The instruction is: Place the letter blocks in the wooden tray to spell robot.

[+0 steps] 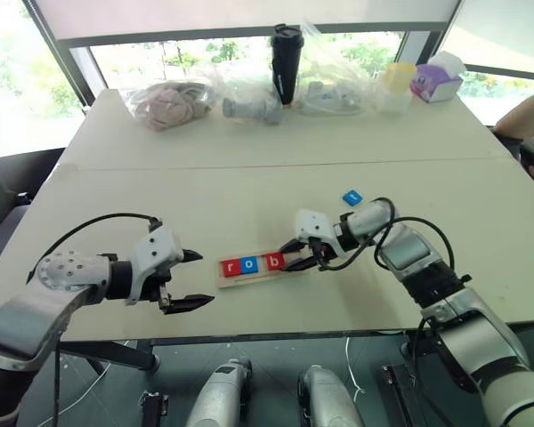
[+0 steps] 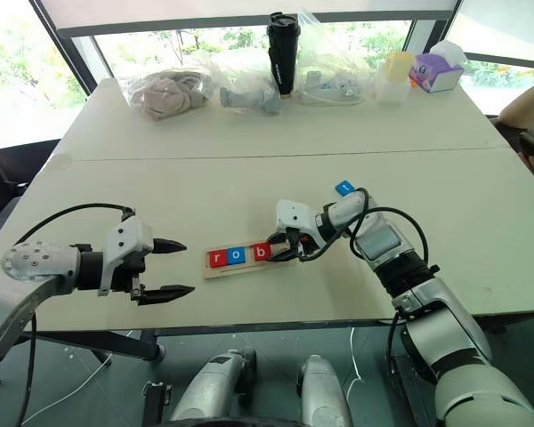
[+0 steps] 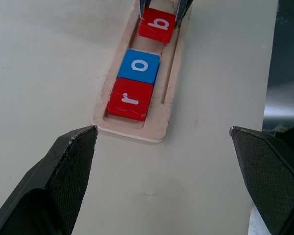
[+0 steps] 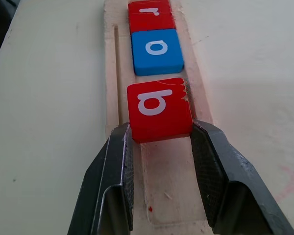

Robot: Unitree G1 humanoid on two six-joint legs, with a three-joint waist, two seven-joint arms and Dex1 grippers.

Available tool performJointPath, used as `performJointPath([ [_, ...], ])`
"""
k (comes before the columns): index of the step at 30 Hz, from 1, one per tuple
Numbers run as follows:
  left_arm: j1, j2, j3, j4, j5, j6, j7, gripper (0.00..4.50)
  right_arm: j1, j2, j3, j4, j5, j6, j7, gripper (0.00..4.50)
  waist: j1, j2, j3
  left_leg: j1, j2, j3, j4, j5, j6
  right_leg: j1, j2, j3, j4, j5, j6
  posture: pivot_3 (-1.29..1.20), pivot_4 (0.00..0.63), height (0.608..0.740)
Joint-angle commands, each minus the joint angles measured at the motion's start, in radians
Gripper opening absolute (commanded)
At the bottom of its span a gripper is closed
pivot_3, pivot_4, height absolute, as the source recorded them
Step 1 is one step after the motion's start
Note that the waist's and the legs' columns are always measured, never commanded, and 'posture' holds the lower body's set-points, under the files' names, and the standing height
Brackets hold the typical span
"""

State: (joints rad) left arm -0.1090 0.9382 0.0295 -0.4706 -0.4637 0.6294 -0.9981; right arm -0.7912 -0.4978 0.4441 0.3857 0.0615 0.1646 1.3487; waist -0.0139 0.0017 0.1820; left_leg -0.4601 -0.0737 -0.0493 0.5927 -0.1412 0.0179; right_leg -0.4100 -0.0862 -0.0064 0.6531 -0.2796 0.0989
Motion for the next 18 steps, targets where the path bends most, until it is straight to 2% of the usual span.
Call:
performJointPath([
  [1, 0.009, 0.002, 0.043, -0.032, -0.012, 0.002, 0.017, 4.50, -0.044, 0.029, -0.009, 0.035, -0.010, -0.035, 0.014, 1.10, 0.000, 0.000, 0.000, 0.001, 0.000, 0.000, 0.000, 0.000, 0.000, 0.000, 0.000, 0.000, 0.000, 0.000, 0.000, 0.00, 0.150, 0.740],
  [18, 0.008, -0.015, 0.038, -0.036, -0.012, 0.003, 0.053, 4.50, -0.083, 0.097, -0.005, 0.134, -0.082, -0.078, 0.029, 1.10, 0.000, 0.000, 0.000, 0.003, 0.000, 0.000, -0.001, 0.000, 0.000, -0.001, 0.001, 0.000, 0.000, 0.000, 0.000, 0.00, 0.150, 0.740],
])
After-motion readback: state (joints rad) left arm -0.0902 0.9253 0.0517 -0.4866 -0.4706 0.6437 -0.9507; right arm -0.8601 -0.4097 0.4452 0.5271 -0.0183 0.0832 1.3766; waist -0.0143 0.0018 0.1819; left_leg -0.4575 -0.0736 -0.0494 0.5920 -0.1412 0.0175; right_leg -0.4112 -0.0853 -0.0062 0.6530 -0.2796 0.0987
